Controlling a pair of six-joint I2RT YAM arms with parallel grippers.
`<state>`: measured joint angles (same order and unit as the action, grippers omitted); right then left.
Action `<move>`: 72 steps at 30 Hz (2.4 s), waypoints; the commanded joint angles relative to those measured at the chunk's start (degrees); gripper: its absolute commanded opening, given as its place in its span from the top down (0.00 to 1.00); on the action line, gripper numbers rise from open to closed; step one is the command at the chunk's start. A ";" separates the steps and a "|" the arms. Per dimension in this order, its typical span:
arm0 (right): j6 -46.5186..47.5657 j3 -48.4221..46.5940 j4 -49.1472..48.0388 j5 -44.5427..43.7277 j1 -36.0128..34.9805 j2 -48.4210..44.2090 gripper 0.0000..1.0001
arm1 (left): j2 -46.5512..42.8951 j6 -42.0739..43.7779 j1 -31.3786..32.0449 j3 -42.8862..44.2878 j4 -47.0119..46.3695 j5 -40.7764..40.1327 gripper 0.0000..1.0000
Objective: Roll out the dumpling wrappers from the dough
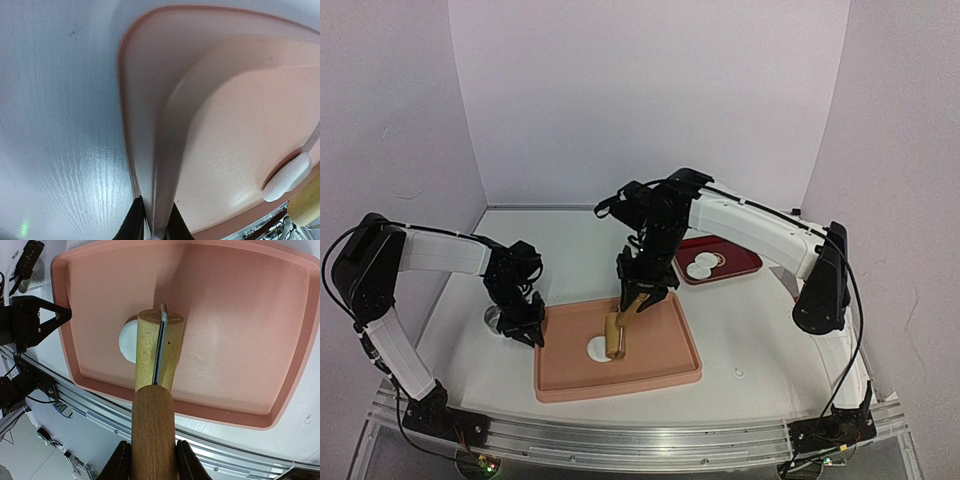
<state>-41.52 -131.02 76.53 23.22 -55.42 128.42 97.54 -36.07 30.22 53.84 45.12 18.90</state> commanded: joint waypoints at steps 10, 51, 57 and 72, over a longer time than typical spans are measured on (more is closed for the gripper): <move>1.06 2.64 -2.16 -1.82 -0.41 2.39 1.00 | 7.25 -0.66 0.02 -4.89 -8.81 -10.72 1.00; 5.53 -0.13 -6.62 9.21 -0.48 9.56 1.00 | 10.68 -0.85 0.49 -3.10 -7.80 -10.22 1.00; 6.48 0.94 -7.26 10.43 -0.48 13.15 1.00 | 13.10 -2.50 2.04 -2.13 -8.66 -9.34 1.00; 9.31 12.29 -8.38 2.19 -0.45 15.71 1.00 | 16.24 -5.58 3.62 -1.11 -10.17 -6.77 1.00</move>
<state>-32.88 -126.32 74.59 28.56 -52.51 133.32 102.02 -37.58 30.98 58.54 50.22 18.76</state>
